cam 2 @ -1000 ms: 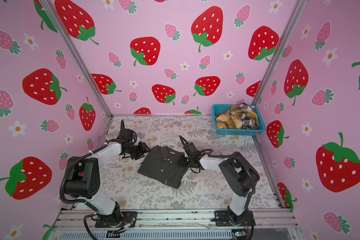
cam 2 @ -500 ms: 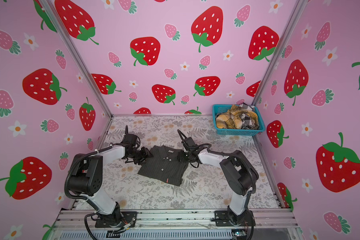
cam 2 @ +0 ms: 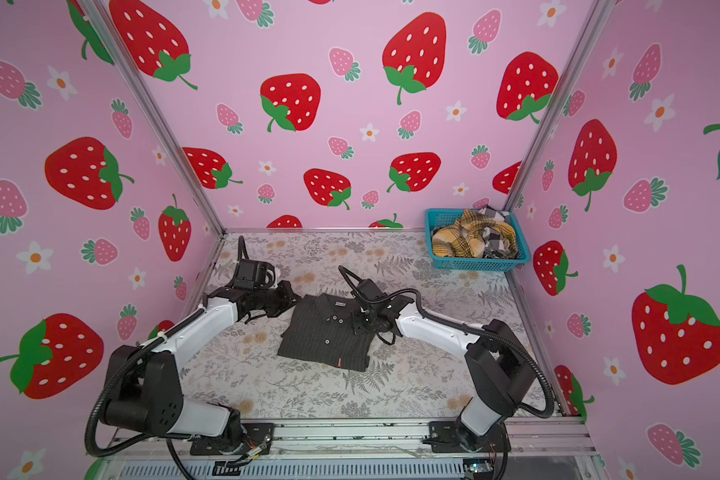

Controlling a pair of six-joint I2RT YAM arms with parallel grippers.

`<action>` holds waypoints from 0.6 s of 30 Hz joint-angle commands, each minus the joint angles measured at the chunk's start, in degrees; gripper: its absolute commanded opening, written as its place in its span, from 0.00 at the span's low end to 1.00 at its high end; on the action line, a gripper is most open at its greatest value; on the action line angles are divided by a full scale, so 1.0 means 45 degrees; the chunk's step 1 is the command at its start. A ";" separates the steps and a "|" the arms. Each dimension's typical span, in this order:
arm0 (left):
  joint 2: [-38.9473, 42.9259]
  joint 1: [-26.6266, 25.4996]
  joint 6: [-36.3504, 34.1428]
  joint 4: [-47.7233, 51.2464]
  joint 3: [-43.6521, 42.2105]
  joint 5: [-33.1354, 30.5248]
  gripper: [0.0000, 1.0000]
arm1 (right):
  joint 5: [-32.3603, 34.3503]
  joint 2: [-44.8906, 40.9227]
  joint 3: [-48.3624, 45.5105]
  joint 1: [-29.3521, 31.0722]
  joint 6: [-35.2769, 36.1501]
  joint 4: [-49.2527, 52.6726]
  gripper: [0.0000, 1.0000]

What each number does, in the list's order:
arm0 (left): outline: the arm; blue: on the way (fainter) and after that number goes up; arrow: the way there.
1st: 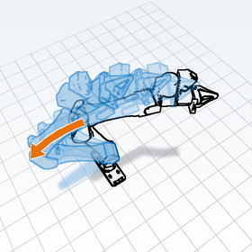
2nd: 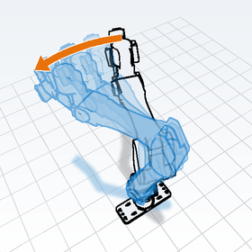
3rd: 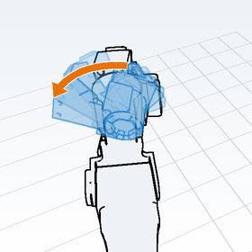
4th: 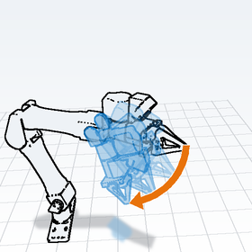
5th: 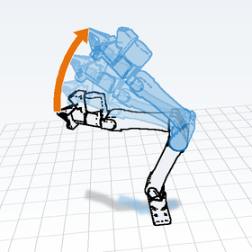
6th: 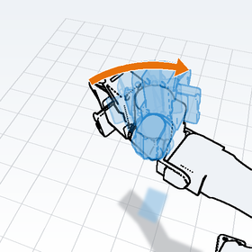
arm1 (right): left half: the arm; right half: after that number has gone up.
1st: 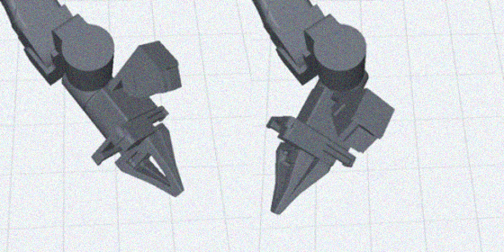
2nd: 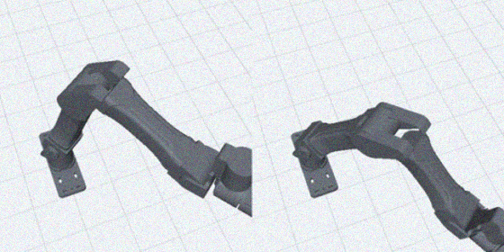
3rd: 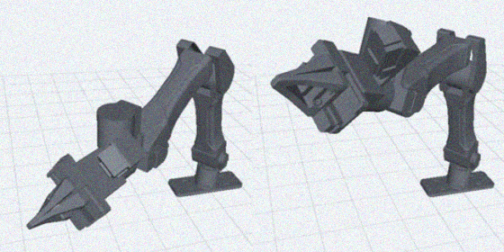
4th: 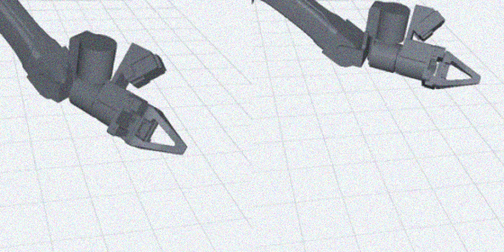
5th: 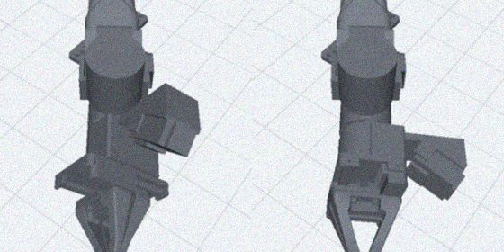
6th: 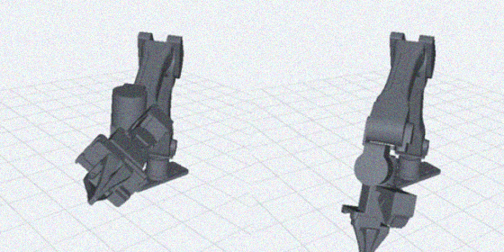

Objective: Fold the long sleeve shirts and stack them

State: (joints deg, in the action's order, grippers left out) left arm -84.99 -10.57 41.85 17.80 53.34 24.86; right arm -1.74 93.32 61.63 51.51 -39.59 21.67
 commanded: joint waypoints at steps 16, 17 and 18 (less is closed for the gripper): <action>-0.3163 -0.0701 0.0716 0.0134 -0.0446 0.0315 0.00 | -0.0836 0.1933 -0.0319 -0.1843 0.0622 -0.0659 0.15; -0.2955 -0.0773 0.0738 0.0211 -0.0410 0.0296 0.00 | -0.0754 0.1709 -0.0083 -0.1844 0.0770 -0.0254 0.15; -0.2677 -0.0813 0.0789 0.0317 -0.0342 0.0258 0.00 | -0.0655 0.1489 0.0189 -0.1839 0.0923 0.0071 0.16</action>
State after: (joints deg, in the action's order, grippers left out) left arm -98.65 -13.23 44.36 16.64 52.31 26.17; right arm -7.14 102.63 60.18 43.53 -37.85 16.49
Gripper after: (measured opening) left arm 0.047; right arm 0.159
